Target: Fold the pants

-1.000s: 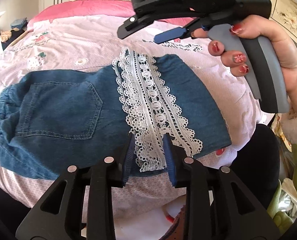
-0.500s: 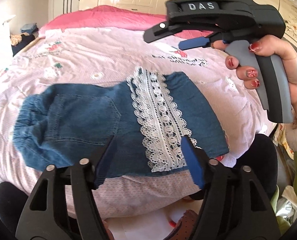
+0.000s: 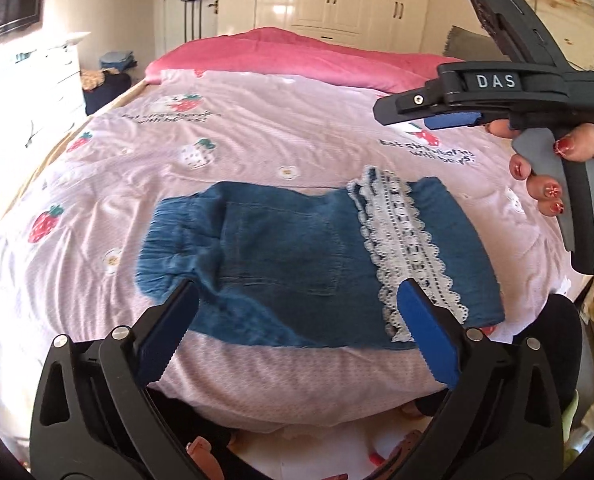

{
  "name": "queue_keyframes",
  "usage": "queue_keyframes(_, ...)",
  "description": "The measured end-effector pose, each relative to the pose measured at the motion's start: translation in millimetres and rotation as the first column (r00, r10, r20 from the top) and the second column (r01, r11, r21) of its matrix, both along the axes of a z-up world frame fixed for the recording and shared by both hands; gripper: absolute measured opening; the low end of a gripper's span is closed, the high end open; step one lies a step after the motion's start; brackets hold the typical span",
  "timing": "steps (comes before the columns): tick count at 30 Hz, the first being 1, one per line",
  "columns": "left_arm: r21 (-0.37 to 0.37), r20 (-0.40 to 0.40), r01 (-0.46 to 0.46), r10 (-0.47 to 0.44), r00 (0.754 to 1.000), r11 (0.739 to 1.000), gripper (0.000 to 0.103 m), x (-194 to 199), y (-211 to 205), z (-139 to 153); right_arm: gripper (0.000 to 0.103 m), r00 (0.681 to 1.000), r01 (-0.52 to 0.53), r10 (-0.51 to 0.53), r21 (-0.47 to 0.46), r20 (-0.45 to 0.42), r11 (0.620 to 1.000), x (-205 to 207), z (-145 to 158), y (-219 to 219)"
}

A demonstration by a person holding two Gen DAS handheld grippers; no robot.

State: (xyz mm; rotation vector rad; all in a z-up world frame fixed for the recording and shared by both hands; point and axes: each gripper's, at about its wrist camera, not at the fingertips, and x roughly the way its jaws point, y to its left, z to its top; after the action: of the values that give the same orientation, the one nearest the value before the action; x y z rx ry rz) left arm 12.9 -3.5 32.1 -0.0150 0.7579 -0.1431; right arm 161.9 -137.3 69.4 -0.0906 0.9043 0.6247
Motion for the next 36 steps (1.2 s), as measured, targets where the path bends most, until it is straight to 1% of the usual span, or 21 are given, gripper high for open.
queue_keyframes(6,-0.008,-0.025,-0.035,0.035,0.999,0.999,0.093,-2,16,-7,0.098,0.999,-0.046,0.046,-0.03,-0.012,0.998,1,-5,26)
queue_keyframes(10,-0.03,-0.047,-0.055,0.054,0.997,0.998,0.093,-1,27,-14,0.098,0.997,-0.071,0.07,-0.044,-0.022,0.996,3,-11,40)
queue_keyframes(15,-0.067,-0.077,-0.073,0.068,0.995,0.995,0.093,4,41,-25,0.098,0.994,-0.104,0.101,-0.062,-0.044,0.993,12,-23,61)
queue_keyframes(20,-0.106,-0.123,-0.103,0.09,0.988,0.989,0.093,12,55,-44,0.098,0.988,-0.141,0.136,-0.077,-0.071,0.987,23,-40,82)
queue_keyframes(23,-0.143,-0.132,-0.125,0.106,0.986,0.982,0.093,16,65,-49,0.098,0.982,-0.172,0.163,-0.086,-0.098,0.981,33,-53,98)
queue_keyframes(25,-0.18,-0.136,-0.136,0.112,0.984,0.974,0.093,19,70,-49,0.098,0.977,-0.192,0.182,-0.092,-0.108,0.977,38,-59,108)
queue_keyframes(27,-0.233,-0.141,-0.14,0.109,0.984,0.962,0.093,21,76,-49,0.098,0.97,-0.223,0.211,-0.094,-0.123,0.97,44,-64,120)
queue_keyframes(29,-0.261,-0.147,-0.142,0.106,0.983,0.955,0.093,22,79,-50,0.098,0.961,-0.251,0.237,-0.087,-0.14,0.964,50,-69,131)
queue_keyframes(33,-0.297,-0.157,-0.143,0.099,0.983,0.944,0.093,25,82,-53,0.098,0.93,-0.327,0.312,-0.053,-0.195,0.943,58,-81,154)
queue_keyframes(35,-0.311,-0.156,-0.141,0.096,0.983,0.94,0.093,25,83,-54,0.098,0.906,-0.371,0.355,-0.028,-0.232,0.928,60,-87,167)
queue_keyframes(36,-0.316,-0.158,-0.141,0.094,0.983,0.938,0.093,26,84,-54,0.098,0.899,-0.383,0.366,-0.025,-0.243,0.924,61,-89,171)
